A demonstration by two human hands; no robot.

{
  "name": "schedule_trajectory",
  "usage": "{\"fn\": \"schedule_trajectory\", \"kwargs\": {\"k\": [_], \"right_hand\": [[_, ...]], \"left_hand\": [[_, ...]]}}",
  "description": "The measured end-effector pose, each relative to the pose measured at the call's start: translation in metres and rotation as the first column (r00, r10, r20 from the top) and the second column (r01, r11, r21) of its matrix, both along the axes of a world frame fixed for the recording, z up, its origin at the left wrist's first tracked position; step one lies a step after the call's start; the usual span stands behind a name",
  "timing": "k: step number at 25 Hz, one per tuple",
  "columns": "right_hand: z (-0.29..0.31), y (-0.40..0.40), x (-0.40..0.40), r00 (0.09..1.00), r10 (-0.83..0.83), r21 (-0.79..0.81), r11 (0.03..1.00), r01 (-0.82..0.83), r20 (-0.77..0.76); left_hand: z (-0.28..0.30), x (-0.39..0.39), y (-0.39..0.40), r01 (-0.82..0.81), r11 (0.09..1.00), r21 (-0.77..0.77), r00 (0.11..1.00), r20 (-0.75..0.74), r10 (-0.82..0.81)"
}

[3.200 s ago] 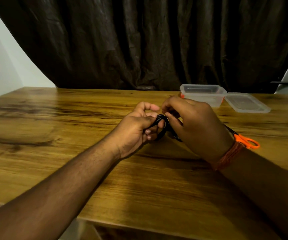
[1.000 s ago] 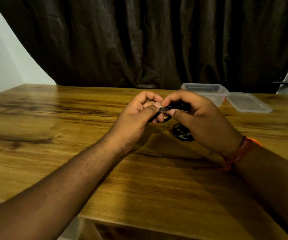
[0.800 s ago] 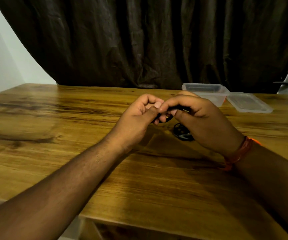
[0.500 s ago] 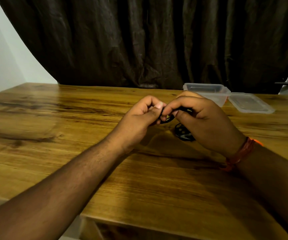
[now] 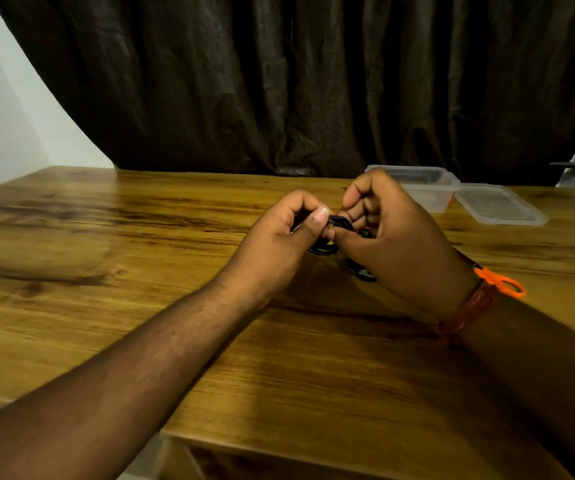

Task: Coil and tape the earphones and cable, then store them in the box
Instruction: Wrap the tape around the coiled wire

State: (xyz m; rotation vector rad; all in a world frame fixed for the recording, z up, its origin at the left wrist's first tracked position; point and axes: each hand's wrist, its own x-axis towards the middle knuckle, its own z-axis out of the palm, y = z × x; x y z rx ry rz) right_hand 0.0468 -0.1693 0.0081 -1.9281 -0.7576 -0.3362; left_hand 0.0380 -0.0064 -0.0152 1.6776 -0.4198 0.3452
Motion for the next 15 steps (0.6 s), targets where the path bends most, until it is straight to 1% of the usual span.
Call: {"fn": "schedule_trajectory", "kwargs": {"k": [3,6,8,11,12,15], "right_hand": [[-0.002,0.002,-0.001,0.998,-0.002,0.003,1.000,0.002,-0.061],[-0.004,0.003,0.001,0.997,-0.043,-0.009,0.999,0.043,-0.067],[-0.007,0.004,0.002,0.997,-0.067,-0.013,0.998,0.067,-0.043],[-0.012,0.006,0.006,0.992,-0.123,-0.052,0.991,0.124,0.034],[-0.014,0.007,0.007,0.992,-0.125,-0.054,0.990,0.127,0.034],[-0.015,0.007,0.008,0.997,-0.068,0.012,0.998,0.068,-0.047]], "left_hand": [[-0.001,-0.001,-0.004,-0.069,0.995,0.071,0.997,0.032,0.067],[-0.002,-0.003,-0.007,-0.136,0.981,0.140,0.990,0.068,0.128],[-0.002,-0.001,-0.007,-0.177,0.966,0.189,0.981,0.118,0.157],[-0.002,0.000,-0.007,-0.186,0.963,0.193,0.977,0.140,0.161],[-0.002,0.000,-0.006,-0.191,0.961,0.202,0.975,0.148,0.163],[-0.002,0.001,-0.004,-0.236,0.941,0.242,0.961,0.201,0.189]]}}
